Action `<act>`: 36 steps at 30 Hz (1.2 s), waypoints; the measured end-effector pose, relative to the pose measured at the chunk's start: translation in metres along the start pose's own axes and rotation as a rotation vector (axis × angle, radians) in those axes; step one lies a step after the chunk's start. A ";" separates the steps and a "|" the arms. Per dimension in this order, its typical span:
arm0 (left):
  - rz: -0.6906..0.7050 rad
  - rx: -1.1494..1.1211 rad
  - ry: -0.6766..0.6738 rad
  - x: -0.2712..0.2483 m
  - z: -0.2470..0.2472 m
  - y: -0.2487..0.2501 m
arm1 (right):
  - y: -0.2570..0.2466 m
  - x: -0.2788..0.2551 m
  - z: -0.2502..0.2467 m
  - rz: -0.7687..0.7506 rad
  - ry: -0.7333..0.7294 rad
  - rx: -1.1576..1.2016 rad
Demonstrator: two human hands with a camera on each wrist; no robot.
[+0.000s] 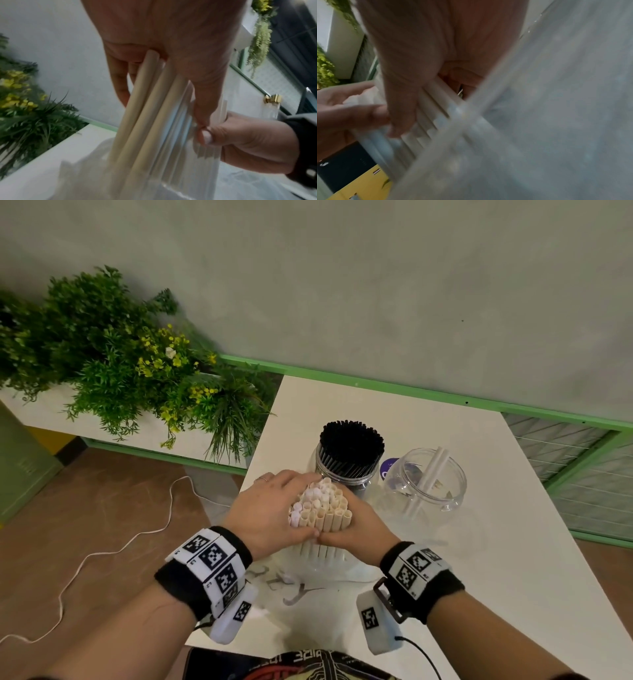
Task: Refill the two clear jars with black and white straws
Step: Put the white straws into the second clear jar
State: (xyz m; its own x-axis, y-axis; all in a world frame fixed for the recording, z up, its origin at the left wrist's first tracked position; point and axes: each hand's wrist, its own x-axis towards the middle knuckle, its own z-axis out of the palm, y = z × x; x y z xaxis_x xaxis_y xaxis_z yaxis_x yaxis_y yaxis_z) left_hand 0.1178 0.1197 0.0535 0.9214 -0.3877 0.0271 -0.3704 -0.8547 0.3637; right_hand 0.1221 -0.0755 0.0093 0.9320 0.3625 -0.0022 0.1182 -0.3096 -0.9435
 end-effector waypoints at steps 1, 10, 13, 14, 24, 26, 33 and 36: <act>0.015 -0.034 0.025 0.000 -0.001 0.000 | -0.002 0.000 0.001 -0.016 0.042 -0.002; 0.007 -0.018 -0.031 0.000 -0.008 -0.006 | 0.013 -0.016 -0.002 -0.005 0.179 0.004; 0.044 -0.019 -0.045 0.004 -0.008 -0.005 | 0.009 -0.016 -0.002 -0.023 0.181 -0.011; 0.061 -0.036 -0.045 0.006 -0.008 -0.003 | 0.007 -0.014 -0.003 -0.032 0.180 -0.020; 0.129 0.001 -0.014 0.019 0.004 0.013 | 0.009 -0.009 -0.004 -0.028 0.154 -0.031; 0.134 0.001 0.004 0.018 0.005 0.010 | 0.013 -0.011 -0.007 0.012 0.159 0.023; 0.133 0.013 -0.020 0.020 0.004 0.014 | 0.013 -0.013 -0.005 0.050 0.178 0.106; 0.104 0.040 -0.044 0.018 0.003 0.018 | 0.013 -0.012 -0.003 0.054 0.169 0.120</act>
State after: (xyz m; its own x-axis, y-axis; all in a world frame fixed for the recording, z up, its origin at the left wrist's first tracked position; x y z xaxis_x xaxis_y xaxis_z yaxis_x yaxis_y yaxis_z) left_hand 0.1272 0.0960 0.0583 0.8721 -0.4889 0.0211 -0.4686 -0.8220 0.3236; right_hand 0.1136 -0.0867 -0.0016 0.9813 0.1923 -0.0072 0.0347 -0.2138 -0.9763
